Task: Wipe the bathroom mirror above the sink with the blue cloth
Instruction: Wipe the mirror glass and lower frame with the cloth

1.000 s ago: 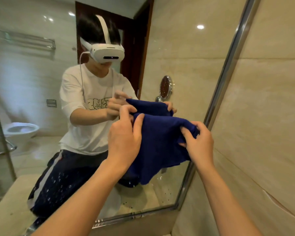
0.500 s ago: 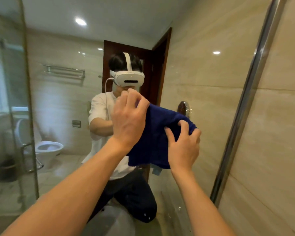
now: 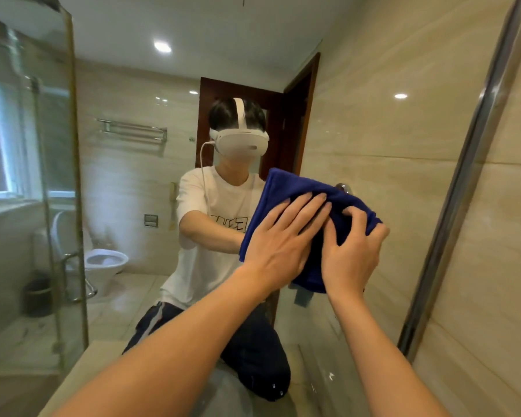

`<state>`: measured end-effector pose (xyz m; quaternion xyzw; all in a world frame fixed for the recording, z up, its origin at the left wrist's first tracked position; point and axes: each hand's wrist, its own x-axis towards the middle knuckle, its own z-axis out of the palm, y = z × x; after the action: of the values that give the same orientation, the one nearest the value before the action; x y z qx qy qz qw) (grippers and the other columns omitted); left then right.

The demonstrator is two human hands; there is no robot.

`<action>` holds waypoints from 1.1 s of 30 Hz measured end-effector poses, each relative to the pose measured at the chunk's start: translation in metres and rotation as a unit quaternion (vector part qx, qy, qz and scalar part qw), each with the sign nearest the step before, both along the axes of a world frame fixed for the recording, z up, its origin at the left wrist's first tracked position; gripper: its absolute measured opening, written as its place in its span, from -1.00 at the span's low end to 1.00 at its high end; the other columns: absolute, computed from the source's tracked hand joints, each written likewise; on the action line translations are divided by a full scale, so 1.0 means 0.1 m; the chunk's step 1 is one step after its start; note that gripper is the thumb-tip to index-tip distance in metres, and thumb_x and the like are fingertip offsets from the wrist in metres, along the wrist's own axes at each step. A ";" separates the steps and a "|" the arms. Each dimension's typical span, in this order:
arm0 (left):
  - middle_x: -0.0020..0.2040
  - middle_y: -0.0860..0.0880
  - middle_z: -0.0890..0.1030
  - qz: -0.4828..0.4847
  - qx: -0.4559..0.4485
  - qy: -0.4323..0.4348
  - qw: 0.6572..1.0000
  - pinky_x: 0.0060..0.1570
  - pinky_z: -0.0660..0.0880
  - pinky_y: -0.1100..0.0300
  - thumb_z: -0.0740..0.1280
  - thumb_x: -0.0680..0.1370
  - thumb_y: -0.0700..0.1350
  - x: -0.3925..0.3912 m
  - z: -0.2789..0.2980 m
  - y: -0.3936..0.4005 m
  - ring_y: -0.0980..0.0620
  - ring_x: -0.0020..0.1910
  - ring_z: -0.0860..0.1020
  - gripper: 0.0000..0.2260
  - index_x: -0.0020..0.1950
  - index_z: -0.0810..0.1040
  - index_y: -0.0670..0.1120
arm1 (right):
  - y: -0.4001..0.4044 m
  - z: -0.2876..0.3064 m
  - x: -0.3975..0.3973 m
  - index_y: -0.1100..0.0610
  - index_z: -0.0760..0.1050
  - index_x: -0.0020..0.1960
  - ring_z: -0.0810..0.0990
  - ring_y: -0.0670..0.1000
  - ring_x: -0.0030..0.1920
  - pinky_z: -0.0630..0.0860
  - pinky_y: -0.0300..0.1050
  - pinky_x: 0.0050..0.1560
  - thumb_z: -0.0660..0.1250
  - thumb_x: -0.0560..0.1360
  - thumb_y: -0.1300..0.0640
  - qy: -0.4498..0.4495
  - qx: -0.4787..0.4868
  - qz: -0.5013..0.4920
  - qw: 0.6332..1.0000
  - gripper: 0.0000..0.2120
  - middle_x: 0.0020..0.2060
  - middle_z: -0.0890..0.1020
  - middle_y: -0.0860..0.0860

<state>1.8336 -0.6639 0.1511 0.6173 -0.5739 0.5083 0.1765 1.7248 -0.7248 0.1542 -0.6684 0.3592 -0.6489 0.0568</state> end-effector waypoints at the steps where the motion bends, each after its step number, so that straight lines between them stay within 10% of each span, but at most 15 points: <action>1: 0.60 -0.07 0.14 0.015 -0.006 -0.005 1.000 0.55 -0.07 0.01 0.14 0.62 0.01 0.04 0.06 0.02 -0.06 0.58 0.06 -0.44 0.61 0.11 -0.07 | -0.01 0.06 0.04 0.08 0.45 0.18 0.51 0.14 -0.06 0.36 -0.16 -0.16 0.36 0.51 0.00 -0.008 -0.014 0.003 1.000 -0.70 0.08 0.43 0.15; 8: 0.56 -0.09 0.23 0.045 -0.131 0.053 0.989 0.51 0.08 0.01 0.03 0.67 0.00 0.60 -0.25 0.47 -0.08 0.55 0.17 -0.53 0.57 0.18 -0.12 | 0.38 -0.10 0.73 0.03 0.38 0.18 0.50 0.11 -0.11 0.52 -0.04 -0.31 0.17 0.60 -0.15 0.041 -0.114 0.031 0.992 -0.71 0.01 0.44 0.14; 14: 0.57 -0.05 0.17 0.078 -0.051 0.067 0.993 0.49 0.08 0.04 0.08 0.65 -0.01 0.79 -1.19 0.86 -0.06 0.52 0.22 -0.52 0.56 0.14 -0.10 | 0.71 -0.88 0.79 0.00 0.38 0.09 0.53 0.13 -0.25 0.49 -0.08 -0.42 0.16 0.54 -0.11 0.120 -0.069 0.087 0.987 -0.78 -0.08 0.44 0.10; 25: 0.55 -0.08 0.28 0.046 -0.152 0.117 0.980 0.51 0.16 -0.02 0.16 0.65 -0.02 0.92 0.40 1.04 -0.06 0.54 0.21 -0.53 0.55 0.26 -0.12 | 0.89 0.58 1.12 0.05 0.42 0.22 0.47 0.13 0.00 0.30 -0.17 -0.18 0.26 0.58 -0.01 0.061 -0.152 0.040 0.986 -0.75 0.09 0.43 0.13; 33: 0.63 -0.07 -0.02 0.181 -0.095 0.115 0.972 0.55 -0.07 -0.01 0.08 0.62 -0.02 1.42 -1.39 1.58 -0.11 0.57 0.06 -0.41 0.61 -0.02 -0.12 | 1.49 -0.90 1.55 0.14 0.53 0.12 0.45 0.13 -0.10 0.52 -0.04 -0.30 0.37 0.52 0.15 0.166 -0.150 0.093 0.970 -0.81 -0.05 0.45 0.17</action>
<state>1.9756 -0.5063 0.0119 0.7458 -0.3777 0.5094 0.2041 1.8798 -0.5763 0.0643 -0.7981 0.1986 -0.5671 -0.0439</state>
